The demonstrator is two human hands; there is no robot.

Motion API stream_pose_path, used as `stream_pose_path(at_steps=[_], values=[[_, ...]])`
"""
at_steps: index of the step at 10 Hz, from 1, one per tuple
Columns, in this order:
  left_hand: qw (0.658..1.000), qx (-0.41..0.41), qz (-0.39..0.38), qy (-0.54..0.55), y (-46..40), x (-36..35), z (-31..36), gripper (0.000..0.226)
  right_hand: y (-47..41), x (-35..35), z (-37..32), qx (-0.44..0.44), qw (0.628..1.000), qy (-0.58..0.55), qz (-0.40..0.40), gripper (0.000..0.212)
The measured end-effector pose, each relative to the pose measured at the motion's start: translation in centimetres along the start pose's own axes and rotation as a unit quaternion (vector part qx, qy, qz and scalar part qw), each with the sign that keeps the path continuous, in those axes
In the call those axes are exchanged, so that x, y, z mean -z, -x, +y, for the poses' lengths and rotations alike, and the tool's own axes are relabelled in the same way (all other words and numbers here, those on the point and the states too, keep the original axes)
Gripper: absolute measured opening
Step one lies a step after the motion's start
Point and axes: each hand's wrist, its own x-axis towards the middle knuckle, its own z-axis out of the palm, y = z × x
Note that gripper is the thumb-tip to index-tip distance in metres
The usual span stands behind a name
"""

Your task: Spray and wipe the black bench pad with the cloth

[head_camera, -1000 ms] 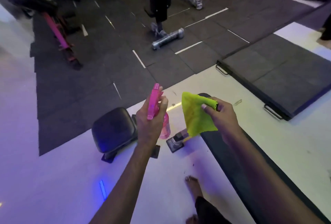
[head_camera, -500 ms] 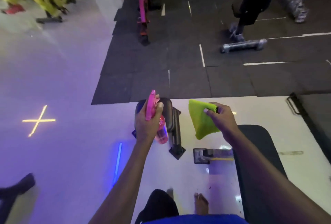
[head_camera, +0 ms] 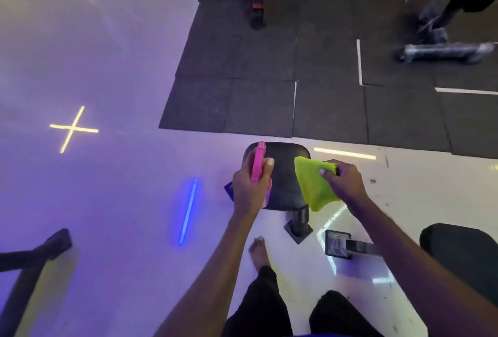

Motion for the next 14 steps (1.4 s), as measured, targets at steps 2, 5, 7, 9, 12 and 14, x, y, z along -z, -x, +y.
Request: stream_pose_path(at_steps=[2, 5, 7, 9, 12, 14], values=[[0.999, 0.027, -0.031, -0.034, -8.8, -2.1, -4.9, 0.044, -8.1, -5.6, 0.5, -0.002, 0.995, 0.102, 0.013, 0.023], [0.998, 0.014, -0.016, -0.062, -18.0, -7.4, -13.3, 0.063, -17.3, -13.6, 4.6, 0.075, 0.95, 0.3, 0.052, 0.031], [0.999, 0.013, -0.028, -0.02, -18.4, -10.1, -18.4, 0.054, -14.7, -22.4, 13.0, 0.016, 0.95, 0.305, -0.071, 0.069], [0.996, -0.037, -0.053, -0.056, -17.1, -9.2, -19.9, 0.066, -12.5, -25.7, 15.8, -0.025, 0.941, 0.319, -0.113, 0.074], [0.983, 0.013, -0.085, -0.161, -17.0, -6.5, -18.2, 0.09, -13.6, -20.9, 12.3, 0.023, 0.945, 0.321, -0.065, 0.035], [0.983, 0.006, -0.088, -0.159, -15.4, -4.6, -15.6, 0.096, -13.4, -17.0, 9.8, 0.037, 0.95, 0.307, -0.045, 0.049]])
